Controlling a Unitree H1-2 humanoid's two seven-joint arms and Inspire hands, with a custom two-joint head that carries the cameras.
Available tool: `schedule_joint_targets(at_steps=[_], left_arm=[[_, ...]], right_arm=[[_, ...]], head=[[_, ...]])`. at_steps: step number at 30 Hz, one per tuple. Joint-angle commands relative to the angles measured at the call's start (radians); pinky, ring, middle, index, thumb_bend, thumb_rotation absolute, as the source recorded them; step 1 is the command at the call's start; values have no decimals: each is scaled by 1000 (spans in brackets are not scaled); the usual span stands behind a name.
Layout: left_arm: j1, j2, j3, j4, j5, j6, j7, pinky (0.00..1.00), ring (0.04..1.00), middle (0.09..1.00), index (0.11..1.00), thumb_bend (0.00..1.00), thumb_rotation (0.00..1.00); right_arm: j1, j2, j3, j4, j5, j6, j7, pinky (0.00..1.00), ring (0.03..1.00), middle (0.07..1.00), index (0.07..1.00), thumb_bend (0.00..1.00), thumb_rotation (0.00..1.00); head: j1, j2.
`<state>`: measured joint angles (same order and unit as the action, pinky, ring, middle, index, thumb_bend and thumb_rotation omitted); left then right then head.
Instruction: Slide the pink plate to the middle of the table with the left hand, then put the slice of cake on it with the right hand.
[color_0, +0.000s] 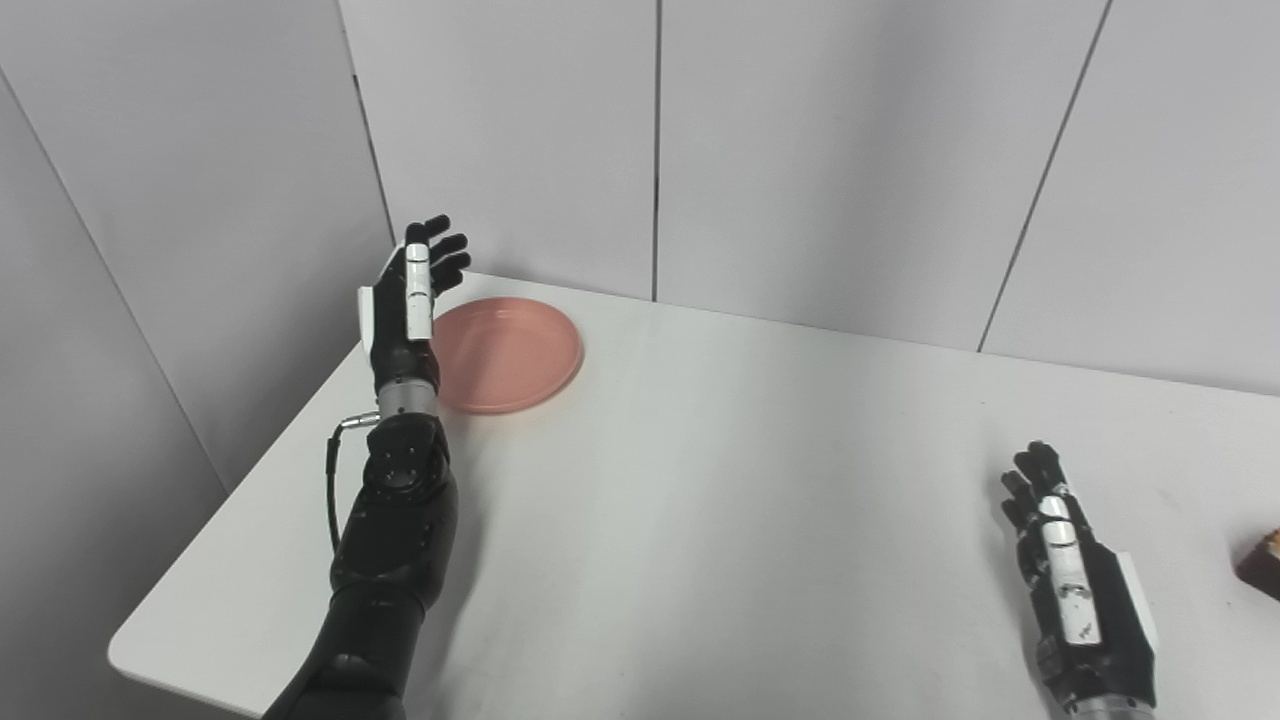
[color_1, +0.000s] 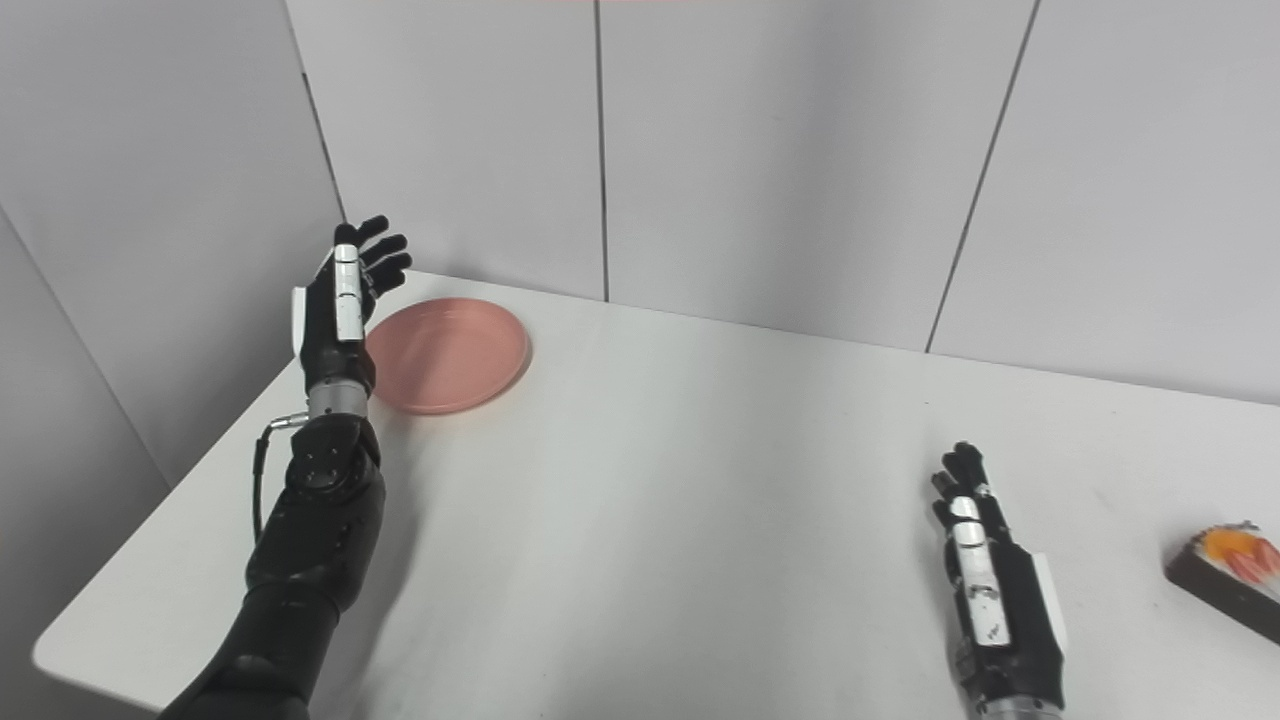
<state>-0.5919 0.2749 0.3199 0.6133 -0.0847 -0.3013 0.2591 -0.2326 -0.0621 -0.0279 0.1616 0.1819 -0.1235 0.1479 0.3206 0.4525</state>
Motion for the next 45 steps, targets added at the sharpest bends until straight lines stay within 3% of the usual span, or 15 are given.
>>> schedule_joint_targets(at_steps=[1,10,13,19,26,30,36,38,45], left_arm=[[-52,36,6,-1,13,-43,17,792,711,722,729,748,1000],[-72,71,21,135,4,-102,44,829,750,747,748,783,1000],[-81,78,20,182,5,-123,55,785,737,738,743,779,1000],[-95,84,24,240,-14,-104,61,776,737,735,741,787,1000],[-107,85,25,290,-45,-93,45,838,780,777,783,777,1000],[-107,91,11,316,-50,-91,17,884,832,821,822,774,1000],[-136,97,-14,404,-45,-131,-8,874,863,854,857,790,1000],[-148,98,-22,428,-50,-126,-24,893,897,886,898,809,1000],[-185,89,-54,486,-40,-94,-24,924,919,911,916,820,1000]], right_arm=[[31,-7,-10,42,15,-45,20,1000,959,958,956,639,832],[41,-18,-16,24,14,-28,20,984,950,953,952,613,835],[46,-23,-15,18,7,-20,17,986,952,960,958,632,842],[52,-30,-17,18,17,-26,26,987,950,960,955,631,840],[57,-37,-19,9,25,-25,32,981,948,958,953,623,841],[59,-38,-21,8,29,-21,29,985,951,957,954,627,832],[66,-35,-18,-4,19,-16,16,958,932,940,936,658,807],[70,-35,-15,-13,18,-12,18,970,940,947,944,654,824],[77,-32,-14,-30,20,-11,19,959,935,945,942,644,819]], head=[[4,-3],[40,-13],[52,-16],[61,-9],[72,-8],[74,-7],[73,-5],[73,-2],[74,4]])
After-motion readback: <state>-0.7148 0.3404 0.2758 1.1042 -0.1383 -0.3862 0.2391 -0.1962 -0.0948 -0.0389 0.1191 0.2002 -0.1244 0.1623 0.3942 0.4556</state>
